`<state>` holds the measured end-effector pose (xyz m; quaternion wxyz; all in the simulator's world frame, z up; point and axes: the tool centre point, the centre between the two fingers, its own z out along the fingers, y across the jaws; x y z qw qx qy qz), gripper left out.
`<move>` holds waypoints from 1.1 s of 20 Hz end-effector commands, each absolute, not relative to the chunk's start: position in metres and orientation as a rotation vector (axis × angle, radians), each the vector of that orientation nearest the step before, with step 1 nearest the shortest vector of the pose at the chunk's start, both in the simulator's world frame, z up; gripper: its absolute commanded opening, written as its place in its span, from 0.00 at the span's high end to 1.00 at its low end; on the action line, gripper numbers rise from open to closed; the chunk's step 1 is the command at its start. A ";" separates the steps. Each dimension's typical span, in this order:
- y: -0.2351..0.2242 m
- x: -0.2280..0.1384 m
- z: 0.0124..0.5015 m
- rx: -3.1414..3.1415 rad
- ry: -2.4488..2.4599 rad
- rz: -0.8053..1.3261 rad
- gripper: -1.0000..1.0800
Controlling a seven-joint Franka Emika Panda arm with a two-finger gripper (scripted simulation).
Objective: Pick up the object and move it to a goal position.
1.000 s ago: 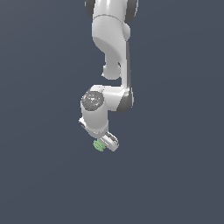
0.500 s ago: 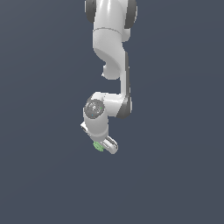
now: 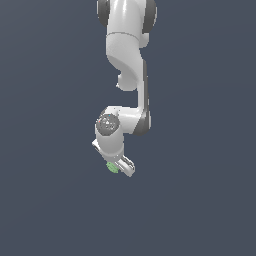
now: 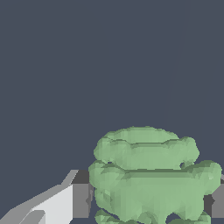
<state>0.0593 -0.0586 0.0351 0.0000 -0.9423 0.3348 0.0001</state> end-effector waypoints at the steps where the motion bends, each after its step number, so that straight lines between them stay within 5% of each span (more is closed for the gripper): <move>1: -0.059 0.059 0.035 -2.960 1.052 0.000 1.00; 12: -0.050 0.054 0.060 -2.960 1.052 0.000 1.00; 22: -0.025 0.037 0.141 -2.960 1.052 0.001 1.00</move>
